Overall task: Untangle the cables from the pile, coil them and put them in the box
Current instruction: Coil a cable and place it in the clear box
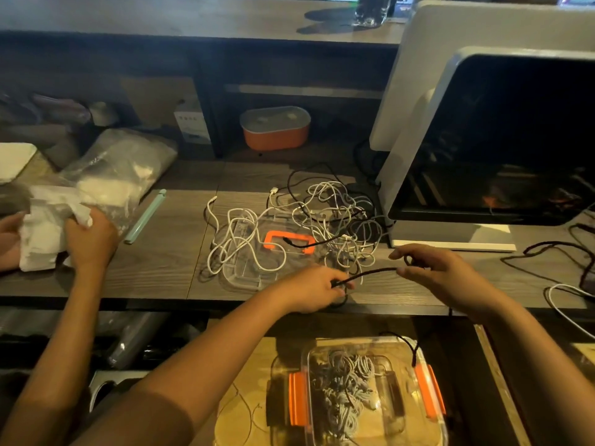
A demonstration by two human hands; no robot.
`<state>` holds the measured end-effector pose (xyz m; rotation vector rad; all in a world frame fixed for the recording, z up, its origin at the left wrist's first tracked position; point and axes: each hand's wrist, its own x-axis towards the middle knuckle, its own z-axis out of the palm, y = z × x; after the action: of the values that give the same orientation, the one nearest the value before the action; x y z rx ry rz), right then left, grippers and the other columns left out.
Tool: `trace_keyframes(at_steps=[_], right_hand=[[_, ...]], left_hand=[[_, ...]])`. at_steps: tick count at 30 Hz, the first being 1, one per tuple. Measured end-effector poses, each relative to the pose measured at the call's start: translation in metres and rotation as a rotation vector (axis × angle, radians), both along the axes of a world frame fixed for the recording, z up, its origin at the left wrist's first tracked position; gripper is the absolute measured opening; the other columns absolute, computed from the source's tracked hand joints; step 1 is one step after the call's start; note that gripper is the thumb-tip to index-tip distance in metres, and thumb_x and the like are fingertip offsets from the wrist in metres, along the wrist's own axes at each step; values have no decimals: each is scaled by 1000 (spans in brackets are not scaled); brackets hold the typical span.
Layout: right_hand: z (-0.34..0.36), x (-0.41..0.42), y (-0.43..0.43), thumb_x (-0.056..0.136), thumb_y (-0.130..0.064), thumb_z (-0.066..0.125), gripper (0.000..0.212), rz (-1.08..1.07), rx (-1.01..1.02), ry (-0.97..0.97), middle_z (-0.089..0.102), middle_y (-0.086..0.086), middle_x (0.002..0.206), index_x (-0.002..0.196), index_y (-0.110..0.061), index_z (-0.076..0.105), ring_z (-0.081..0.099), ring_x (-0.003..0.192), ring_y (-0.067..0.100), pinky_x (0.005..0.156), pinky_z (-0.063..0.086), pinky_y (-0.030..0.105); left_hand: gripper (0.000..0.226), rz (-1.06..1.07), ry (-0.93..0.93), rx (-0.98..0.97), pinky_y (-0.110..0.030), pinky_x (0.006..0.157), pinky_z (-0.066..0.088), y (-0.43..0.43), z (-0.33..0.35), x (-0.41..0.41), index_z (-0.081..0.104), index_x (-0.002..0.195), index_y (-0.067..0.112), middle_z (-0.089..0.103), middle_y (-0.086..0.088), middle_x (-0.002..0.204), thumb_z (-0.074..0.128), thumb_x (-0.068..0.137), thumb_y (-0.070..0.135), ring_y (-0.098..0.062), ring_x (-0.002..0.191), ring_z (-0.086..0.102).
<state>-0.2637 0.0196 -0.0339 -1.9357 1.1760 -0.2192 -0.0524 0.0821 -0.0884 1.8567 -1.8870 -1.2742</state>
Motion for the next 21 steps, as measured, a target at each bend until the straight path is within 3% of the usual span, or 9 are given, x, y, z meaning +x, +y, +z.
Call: trace_keyframes(at_steps=[3,6,8,10,12,14,16,19,21], right_hand=[[-4,-5,-6,97,-17,44,19,-195,-36,-135,57,-11,96,101,-28,58,53,93,7,78,42,24],[-15,-4,-9,98,-17,42,20,-267,-155,-82,58,-8,93,103,-18,61,52,91,11,76,40,26],[-27,-3,-9,99,-18,41,21,-368,-170,-131,58,-4,92,106,-16,61,51,84,10,71,39,25],[-39,0,-10,100,-21,40,24,-488,-105,-217,54,-5,82,106,-14,62,45,70,7,60,35,22],[-47,5,-11,101,-23,39,26,-563,47,-270,48,-5,73,99,-14,63,40,61,8,51,31,22],[-54,14,-7,102,-24,37,27,-572,197,-281,46,-1,69,95,-15,61,36,53,10,42,29,19],[-62,30,5,102,-26,35,29,-529,211,-228,47,2,69,98,-11,60,36,51,10,38,29,17],[-66,57,35,102,-29,31,30,-373,108,-156,56,3,78,93,-16,56,49,64,11,54,37,22],[-63,68,53,102,-32,30,32,-236,113,-121,62,4,88,95,-18,58,56,76,14,65,44,29]], left_hand=[[27,-92,-68,4,-21,52,38,8,-1,-4,60,120,28,62,3,86,51,95,21,-5,57,49],[35,-160,-126,17,-24,61,45,12,0,-8,57,127,28,63,1,99,47,96,16,-11,72,57],[38,-120,-52,28,-23,62,45,10,0,-8,52,132,29,62,0,94,45,98,15,-14,72,57],[41,59,322,72,-18,73,47,8,5,-9,46,136,26,60,1,94,41,99,10,-10,80,57],[42,264,737,38,-27,97,44,3,14,-11,44,135,19,59,-4,123,38,98,2,-12,111,55],[38,412,1015,-17,-32,107,35,-2,24,-20,47,133,13,54,0,134,34,99,4,-11,126,46],[34,485,1149,-65,-31,104,34,-13,34,-29,52,127,11,61,4,126,32,99,13,-6,122,49],[29,677,1330,-99,-33,87,46,-35,51,-43,60,111,16,67,1,87,33,101,18,-9,86,64],[24,849,1190,-217,-23,59,48,-49,60,-48,61,101,15,52,2,69,36,101,16,-6,57,50]])
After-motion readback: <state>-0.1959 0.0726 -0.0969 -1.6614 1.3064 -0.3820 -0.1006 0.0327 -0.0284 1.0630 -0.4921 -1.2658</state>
